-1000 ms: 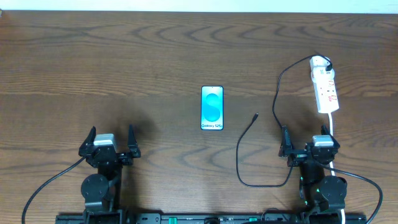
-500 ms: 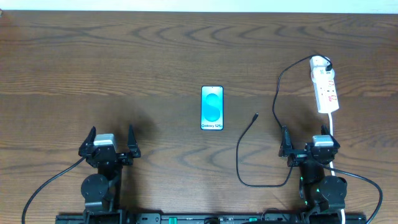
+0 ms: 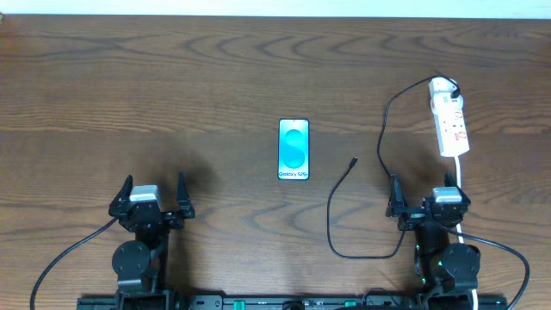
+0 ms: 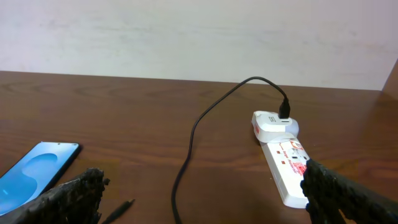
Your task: Plug charger to phone and switch on socket
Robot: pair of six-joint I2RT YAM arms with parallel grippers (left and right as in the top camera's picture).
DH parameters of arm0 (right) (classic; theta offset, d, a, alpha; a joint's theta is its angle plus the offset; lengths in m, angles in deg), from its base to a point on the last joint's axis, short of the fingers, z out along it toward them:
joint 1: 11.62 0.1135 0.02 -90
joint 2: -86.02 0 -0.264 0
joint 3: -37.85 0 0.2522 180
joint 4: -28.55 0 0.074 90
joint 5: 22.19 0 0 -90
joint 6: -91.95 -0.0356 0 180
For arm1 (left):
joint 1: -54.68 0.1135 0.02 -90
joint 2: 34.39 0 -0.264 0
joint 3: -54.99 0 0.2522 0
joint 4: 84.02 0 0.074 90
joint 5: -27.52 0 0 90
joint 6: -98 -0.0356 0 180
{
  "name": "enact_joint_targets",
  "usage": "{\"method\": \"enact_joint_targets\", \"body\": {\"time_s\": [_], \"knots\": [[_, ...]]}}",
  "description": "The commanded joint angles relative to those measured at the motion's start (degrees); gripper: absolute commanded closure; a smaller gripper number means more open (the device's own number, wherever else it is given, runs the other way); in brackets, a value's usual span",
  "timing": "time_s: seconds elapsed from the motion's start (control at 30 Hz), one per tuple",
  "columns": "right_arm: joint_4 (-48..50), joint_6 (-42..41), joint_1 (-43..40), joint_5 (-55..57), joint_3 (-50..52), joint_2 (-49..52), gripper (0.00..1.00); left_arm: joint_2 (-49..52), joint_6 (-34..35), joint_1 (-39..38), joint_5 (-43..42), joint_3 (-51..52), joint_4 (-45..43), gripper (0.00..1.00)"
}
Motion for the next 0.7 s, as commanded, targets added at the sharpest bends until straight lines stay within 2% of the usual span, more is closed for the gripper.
{"method": "enact_joint_targets", "body": {"time_s": [0.0, 0.07, 0.17, 0.3, 0.43, 0.57, 0.67], "knots": [[-0.2, 0.4, 0.3, 0.5, 0.1, -0.2, 0.01, -0.3, 0.7, -0.2, 1.5, 0.8, 2.4, 0.02], [-0.2, 0.4, 0.3, 0.5, 0.1, -0.2, 0.01, -0.3, 5.9, -0.2, 0.9, 0.8, 2.4, 0.03], [-0.2, 0.4, 0.3, 0.5, 0.1, -0.2, 0.01, -0.3, 16.7, -0.2, -4.2, 0.8, 1.9, 0.02], [-0.2, 0.4, 0.3, 0.5, 0.1, -0.2, 0.01, -0.3, 24.5, -0.2, -7.6, 0.8, 1.3, 0.03], [-0.2, 0.4, 0.3, 0.5, 0.1, -0.2, 0.01, -0.3, 28.5, -0.2, -9.5, 0.8, -0.6, 0.02], [-0.2, 0.4, 0.3, 0.5, 0.1, -0.2, 0.01, -0.3, 28.5, -0.2, -11.6, 0.7, -8.6, 0.03], [-0.2, 0.4, 0.3, 0.5, 0.1, -0.2, 0.01, -0.3, 28.5, -0.2, -11.6, -0.8, -11.2, 0.02]]}}
